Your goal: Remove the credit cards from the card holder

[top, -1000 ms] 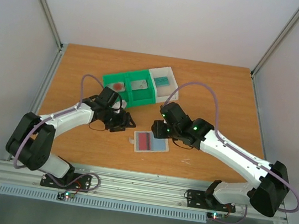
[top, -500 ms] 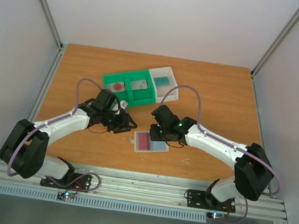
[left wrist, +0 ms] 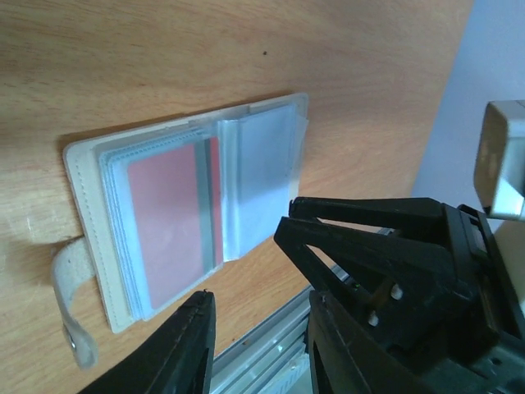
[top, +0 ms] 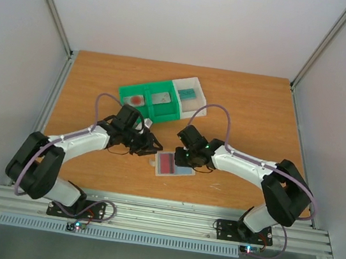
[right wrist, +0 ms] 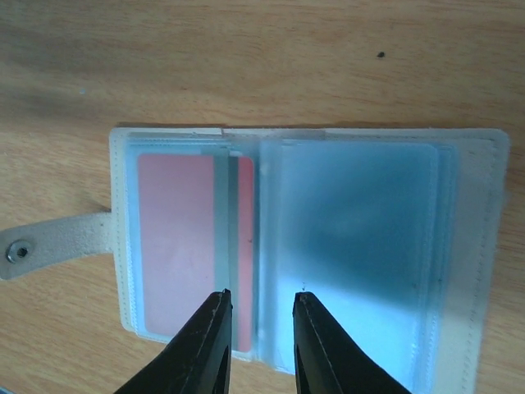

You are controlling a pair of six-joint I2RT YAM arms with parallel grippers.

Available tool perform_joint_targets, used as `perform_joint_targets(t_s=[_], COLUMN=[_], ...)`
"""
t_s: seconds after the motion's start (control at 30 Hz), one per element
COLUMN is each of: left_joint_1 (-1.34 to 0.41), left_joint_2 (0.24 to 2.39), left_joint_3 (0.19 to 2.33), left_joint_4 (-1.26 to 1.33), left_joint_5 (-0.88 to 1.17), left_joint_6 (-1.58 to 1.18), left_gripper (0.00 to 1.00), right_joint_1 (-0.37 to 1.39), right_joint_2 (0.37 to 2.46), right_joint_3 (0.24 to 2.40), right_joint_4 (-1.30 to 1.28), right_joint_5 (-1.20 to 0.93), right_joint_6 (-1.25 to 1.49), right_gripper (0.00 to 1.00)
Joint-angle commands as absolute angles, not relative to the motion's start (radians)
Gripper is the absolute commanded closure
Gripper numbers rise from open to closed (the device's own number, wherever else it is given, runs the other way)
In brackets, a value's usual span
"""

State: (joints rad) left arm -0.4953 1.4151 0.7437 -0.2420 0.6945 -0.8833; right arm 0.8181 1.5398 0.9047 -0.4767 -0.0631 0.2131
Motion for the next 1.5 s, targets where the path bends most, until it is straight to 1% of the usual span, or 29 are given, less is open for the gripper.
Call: perform_joint_targets(t_s=[0.0,0.13,0.3,0.37,0.57,0.67,0.93,1.2,1.3,1.47], left_joint_1=[-0.5,-0.5,-0.5,-0.5,-0.5,-0.5,-0.5,-0.5,-0.5,-0.5], left_joint_2=[1.479,1.516,1.528,1.531,1.547,1.562,1.591,1.574,1.566,1.583], left_joint_3=[0.725,0.716,0.725,0.723,0.719,0.712,0.688,0.678,0.658,0.622], left_joint_4=[-0.142,-0.158,-0.236,-0.248,-0.251,-0.227,-0.145,-0.105,-0.031,0.125], left_joint_5=[0.728,0.707,0.644,0.632,0.622,0.633,0.665,0.672,0.693,0.736], left_joint_6=[-0.906,-0.899,-0.829,-0.817,-0.802,-0.801,-0.824,-0.845,-0.877,-0.962], left_gripper=[0.67,0.67,0.68,0.7,0.71,0.71,0.71,0.7,0.65,0.63], right_joint_1=[0.807,0.805,0.798,0.794,0.792,0.792,0.791,0.792,0.792,0.79], right_joint_2=[1.576,1.616,1.658,1.674,1.677,1.692,1.698,1.701,1.706,1.697], right_joint_3=[0.89,0.897,0.904,0.909,0.9,0.897,0.875,0.86,0.853,0.842], right_joint_4=[-0.384,-0.352,-0.337,-0.343,-0.357,-0.357,-0.365,-0.367,-0.362,-0.353], right_joint_5=[-0.141,-0.192,-0.212,-0.211,-0.176,-0.174,-0.14,-0.121,-0.12,-0.125], right_joint_6=[0.227,0.221,0.215,0.213,0.207,0.206,0.204,0.216,0.222,0.227], right_gripper=[0.79,0.8,0.86,0.88,0.89,0.9,0.99,0.99,0.99,0.99])
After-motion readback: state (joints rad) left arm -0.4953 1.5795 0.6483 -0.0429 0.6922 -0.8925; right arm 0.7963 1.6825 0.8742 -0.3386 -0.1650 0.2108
